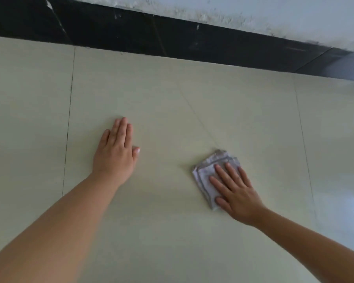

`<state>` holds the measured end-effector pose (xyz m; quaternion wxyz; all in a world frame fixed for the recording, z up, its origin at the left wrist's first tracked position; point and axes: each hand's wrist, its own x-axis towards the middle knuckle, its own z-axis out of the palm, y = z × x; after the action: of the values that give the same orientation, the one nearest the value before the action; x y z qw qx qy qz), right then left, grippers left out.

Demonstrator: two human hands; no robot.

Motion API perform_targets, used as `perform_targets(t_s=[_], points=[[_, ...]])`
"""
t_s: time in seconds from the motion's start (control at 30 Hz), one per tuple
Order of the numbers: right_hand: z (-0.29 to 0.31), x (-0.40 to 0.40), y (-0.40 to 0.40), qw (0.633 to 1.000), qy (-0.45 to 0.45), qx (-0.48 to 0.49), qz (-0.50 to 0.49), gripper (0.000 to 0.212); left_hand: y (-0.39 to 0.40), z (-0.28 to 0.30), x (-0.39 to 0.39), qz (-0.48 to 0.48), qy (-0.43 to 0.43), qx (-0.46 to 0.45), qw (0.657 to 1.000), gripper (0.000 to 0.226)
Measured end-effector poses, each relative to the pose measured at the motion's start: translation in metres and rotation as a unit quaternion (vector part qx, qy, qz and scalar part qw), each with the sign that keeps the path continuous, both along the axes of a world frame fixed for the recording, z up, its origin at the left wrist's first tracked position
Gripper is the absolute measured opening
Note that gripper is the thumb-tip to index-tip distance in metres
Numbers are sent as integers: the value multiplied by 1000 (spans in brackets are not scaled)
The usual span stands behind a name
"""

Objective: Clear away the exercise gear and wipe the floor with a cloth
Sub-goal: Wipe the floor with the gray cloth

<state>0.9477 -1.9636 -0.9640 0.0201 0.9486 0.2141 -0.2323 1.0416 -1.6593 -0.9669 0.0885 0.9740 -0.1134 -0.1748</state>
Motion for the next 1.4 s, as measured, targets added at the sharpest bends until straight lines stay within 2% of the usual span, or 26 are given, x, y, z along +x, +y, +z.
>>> perform_targets(t_s=[0.07,0.13,0.17,0.2,0.27,0.4,0.5,0.57,0.67,0.7,0.77,0.83,0.93,0.97,1.03,1.07,1.17,1.23,1.33,1.4], points=[[4,18,-34,987,-17,-35,-154,61,3,-3,0,-12,-2,5,1000,56],[1,69,-32,941,-73,-46,-326,83,3,-5,0,-14,-5,9,1000,56],[3,102,-16,919,-82,-34,-384,87,3,-5,1,-18,-6,11,1000,55],[4,135,6,906,-72,-21,-417,80,3,-6,2,-19,-7,17,1000,55],[6,186,61,923,-40,8,-382,59,3,-6,4,-20,-11,30,999,58],[2,194,163,973,-4,43,-228,53,4,-8,4,-34,3,53,998,61],[4,159,167,981,-7,56,-185,51,1,-3,2,1,-30,44,999,53],[8,129,145,987,3,48,-156,53,0,-1,1,31,-17,19,999,60],[9,51,109,986,17,16,-166,78,-5,5,2,25,12,64,998,64],[10,25,100,985,18,-15,-174,79,-3,6,2,25,17,77,997,63],[15,-20,81,971,59,-70,-221,64,-2,11,2,29,36,77,996,62],[25,-52,69,954,97,-103,-266,64,-3,18,3,32,55,79,995,62],[43,-78,67,938,134,-90,-308,101,-7,30,7,16,70,103,992,61],[47,-86,69,928,161,-77,-326,99,-10,36,6,17,78,109,991,60],[50,-97,76,921,155,-82,-348,69,-19,47,-3,23,84,102,991,59],[51,-99,79,918,157,-87,-354,61,-26,51,-11,12,86,92,992,58],[51,-98,84,921,129,-87,-358,60,-54,55,-41,-68,94,55,992,58],[40,-92,76,931,100,-71,-345,65,-69,54,-55,-100,93,47,989,57],[30,-87,60,956,82,-19,-282,103,-85,56,-61,-107,104,77,986,56],[25,-86,42,963,78,-6,-258,113,-98,62,-63,-105,119,112,981,57]])
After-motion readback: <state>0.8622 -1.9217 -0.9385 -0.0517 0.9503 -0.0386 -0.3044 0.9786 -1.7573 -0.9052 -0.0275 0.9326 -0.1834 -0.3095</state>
